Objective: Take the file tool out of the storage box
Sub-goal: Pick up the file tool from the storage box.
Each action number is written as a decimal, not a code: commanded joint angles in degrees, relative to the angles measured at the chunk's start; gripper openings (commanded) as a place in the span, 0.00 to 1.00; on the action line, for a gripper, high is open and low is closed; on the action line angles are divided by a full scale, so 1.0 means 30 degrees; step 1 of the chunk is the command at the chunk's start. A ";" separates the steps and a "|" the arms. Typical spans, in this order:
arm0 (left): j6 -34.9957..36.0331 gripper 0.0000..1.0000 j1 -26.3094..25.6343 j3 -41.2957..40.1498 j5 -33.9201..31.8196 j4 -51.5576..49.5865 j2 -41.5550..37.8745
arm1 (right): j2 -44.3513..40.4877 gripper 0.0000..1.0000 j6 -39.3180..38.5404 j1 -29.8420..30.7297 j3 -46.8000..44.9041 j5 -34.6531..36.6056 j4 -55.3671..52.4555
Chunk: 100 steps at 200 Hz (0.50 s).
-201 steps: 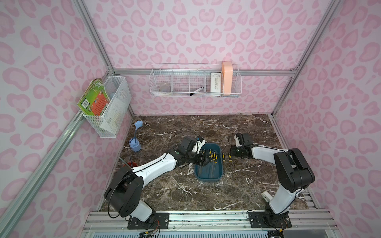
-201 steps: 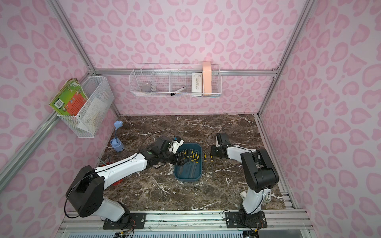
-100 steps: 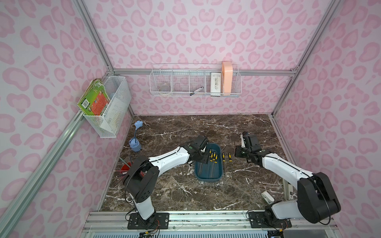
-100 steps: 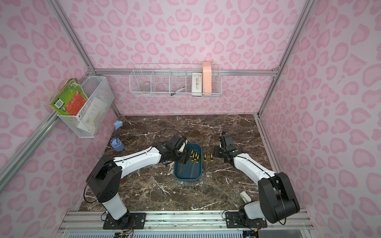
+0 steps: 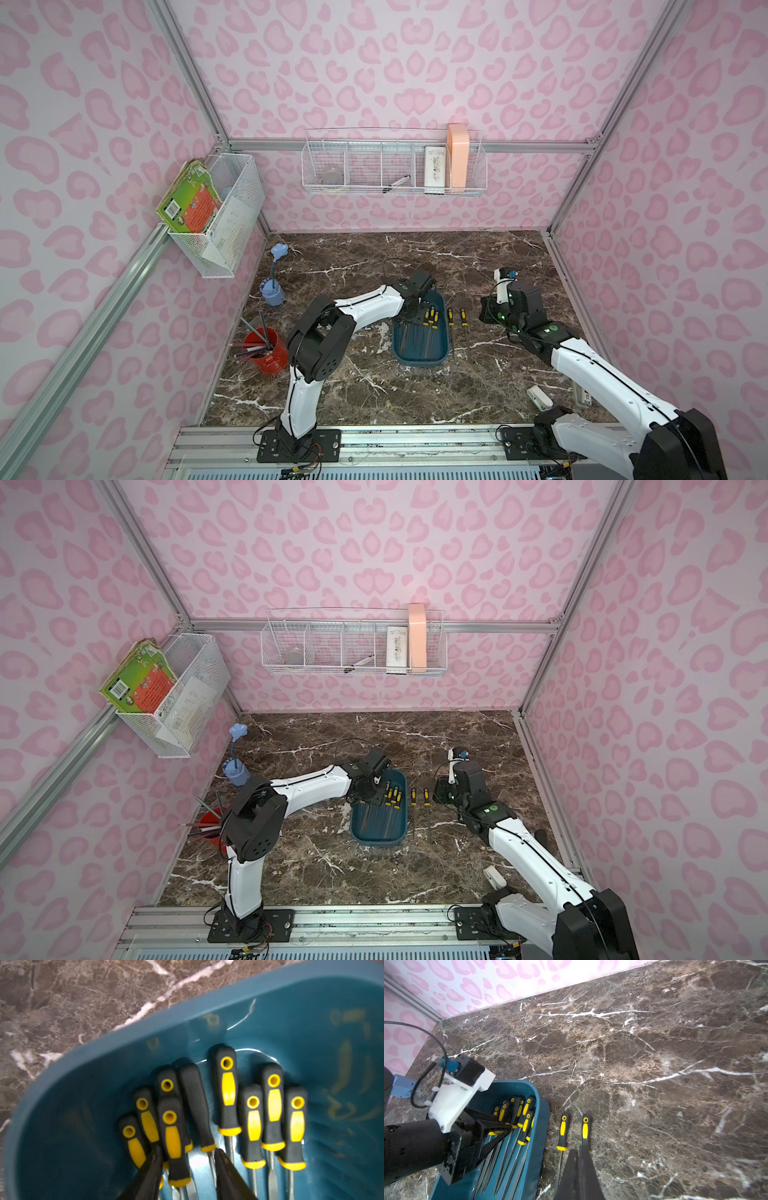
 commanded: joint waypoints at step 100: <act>0.0191 0.14 -0.0048 0.0790 -0.0142 -0.0195 -0.0148 | 0.1292 0.02 -0.0052 0.0335 -0.0020 -0.0681 0.0698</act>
